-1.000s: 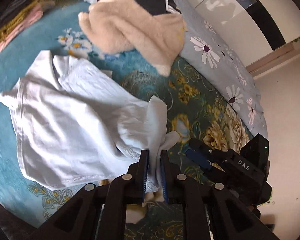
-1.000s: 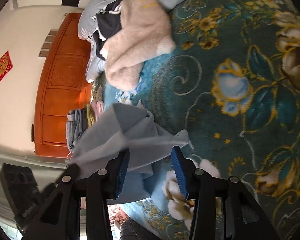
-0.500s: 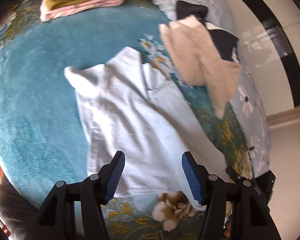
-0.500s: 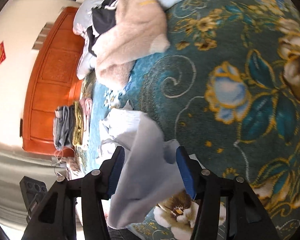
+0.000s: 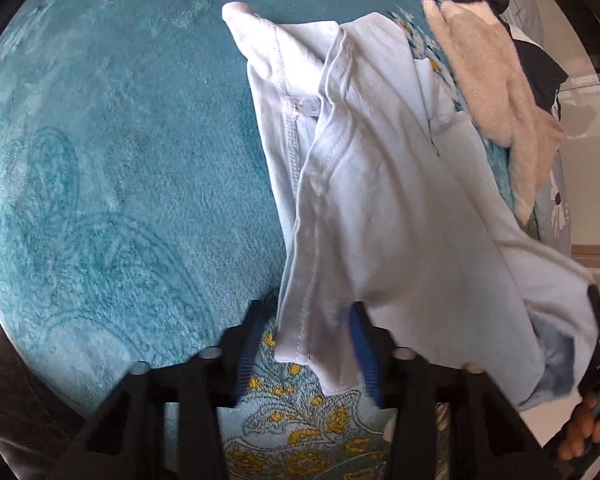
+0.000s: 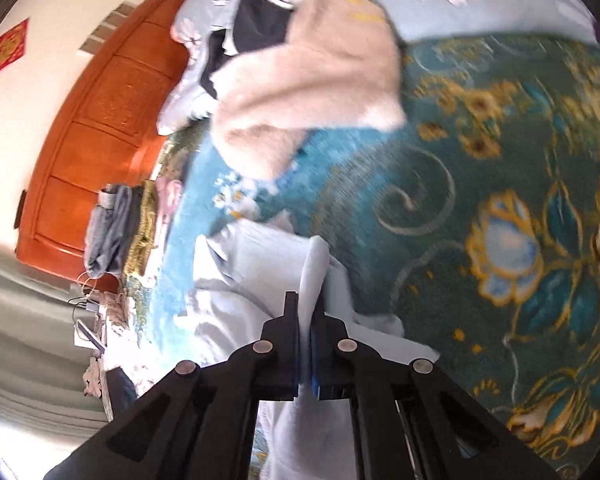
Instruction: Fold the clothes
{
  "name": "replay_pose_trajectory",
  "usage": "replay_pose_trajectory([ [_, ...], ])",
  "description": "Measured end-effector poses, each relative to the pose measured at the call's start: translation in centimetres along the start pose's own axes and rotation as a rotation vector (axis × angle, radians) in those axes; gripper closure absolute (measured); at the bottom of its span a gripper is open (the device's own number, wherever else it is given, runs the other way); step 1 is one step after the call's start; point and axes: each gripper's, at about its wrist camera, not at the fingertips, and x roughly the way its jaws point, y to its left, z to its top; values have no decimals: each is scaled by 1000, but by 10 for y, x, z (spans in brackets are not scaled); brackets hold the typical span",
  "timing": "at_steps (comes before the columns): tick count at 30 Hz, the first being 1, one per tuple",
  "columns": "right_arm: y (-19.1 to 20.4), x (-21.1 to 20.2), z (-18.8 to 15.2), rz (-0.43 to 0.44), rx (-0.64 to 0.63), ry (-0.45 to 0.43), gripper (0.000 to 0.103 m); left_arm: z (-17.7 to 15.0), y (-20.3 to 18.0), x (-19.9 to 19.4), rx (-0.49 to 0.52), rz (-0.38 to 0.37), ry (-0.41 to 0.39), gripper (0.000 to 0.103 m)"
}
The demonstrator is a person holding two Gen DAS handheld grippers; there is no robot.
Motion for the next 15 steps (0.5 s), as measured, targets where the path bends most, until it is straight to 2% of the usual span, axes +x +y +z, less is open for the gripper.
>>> replay_pose_trajectory([
  [2,18,-8,16,21,-42,-35,100,-4,-5,-7,19,0,-22,90],
  [4,36,-19,34,36,-88,-74,100,-10,-13,-20,41,-31,-59,92],
  [5,46,-25,43,41,-114,-94,100,-14,-19,-25,46,-64,-56,93],
  [8,70,-50,70,46,-194,-166,100,-30,-47,-37,84,-229,1,93],
  [10,81,-73,86,37,-238,-226,100,-49,-79,-40,182,-299,59,94],
  [13,83,-109,104,30,-241,-322,100,-80,-131,-39,370,-328,146,93],
  [15,55,-119,99,-9,-180,-335,100,-101,-160,-32,487,-335,198,93],
])
